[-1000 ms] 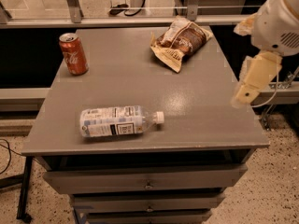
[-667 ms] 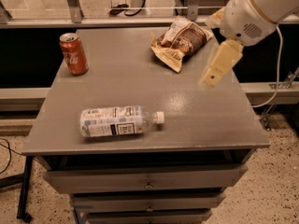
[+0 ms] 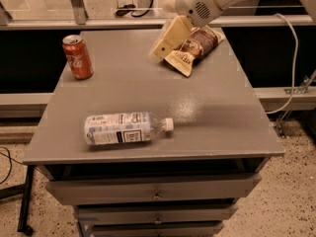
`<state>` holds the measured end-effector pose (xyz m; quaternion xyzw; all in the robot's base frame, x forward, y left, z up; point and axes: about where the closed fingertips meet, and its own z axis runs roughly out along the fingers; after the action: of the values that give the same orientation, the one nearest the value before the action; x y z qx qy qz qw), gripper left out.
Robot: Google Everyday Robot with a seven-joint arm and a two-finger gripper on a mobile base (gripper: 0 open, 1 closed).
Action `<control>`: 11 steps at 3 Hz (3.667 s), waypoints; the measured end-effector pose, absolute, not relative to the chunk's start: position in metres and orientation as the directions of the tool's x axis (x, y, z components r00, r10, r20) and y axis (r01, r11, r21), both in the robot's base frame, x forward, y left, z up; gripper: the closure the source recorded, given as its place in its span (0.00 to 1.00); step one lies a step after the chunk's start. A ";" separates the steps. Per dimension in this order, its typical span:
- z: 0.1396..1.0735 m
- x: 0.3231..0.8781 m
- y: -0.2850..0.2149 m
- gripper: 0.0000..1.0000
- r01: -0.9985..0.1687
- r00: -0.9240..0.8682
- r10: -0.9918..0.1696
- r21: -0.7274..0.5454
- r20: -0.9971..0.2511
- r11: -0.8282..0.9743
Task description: Pick coke can
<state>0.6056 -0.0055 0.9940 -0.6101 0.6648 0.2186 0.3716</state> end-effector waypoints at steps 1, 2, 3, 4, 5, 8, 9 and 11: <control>0.994 0.606 -0.005 0.00 -0.974 0.021 -0.649 -0.163 -0.761 0.160; 0.982 0.615 0.017 0.00 -0.976 0.007 -0.591 -0.133 -0.807 0.170; 0.959 0.638 0.070 0.00 -0.983 -0.024 -0.484 -0.067 -0.875 0.170; 0.930 0.665 0.128 0.00 -0.988 -0.012 -0.408 -0.052 -0.913 0.147; 0.907 0.688 0.169 0.00 -0.991 -0.005 -0.354 -0.043 -0.935 0.129; 0.874 0.709 0.233 0.17 -0.994 -0.027 -0.261 -0.003 -0.965 0.111; 0.876 0.707 0.249 0.40 -0.994 -0.050 -0.223 0.027 -0.974 0.105; 0.907 0.705 0.217 0.87 -0.988 -0.063 -0.176 0.036 -0.982 0.152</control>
Offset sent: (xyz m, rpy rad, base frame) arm 0.0314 0.0619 -0.0322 0.2265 0.0516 -0.0059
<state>0.7049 0.2171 0.9074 -0.4921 0.5913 0.4266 0.4757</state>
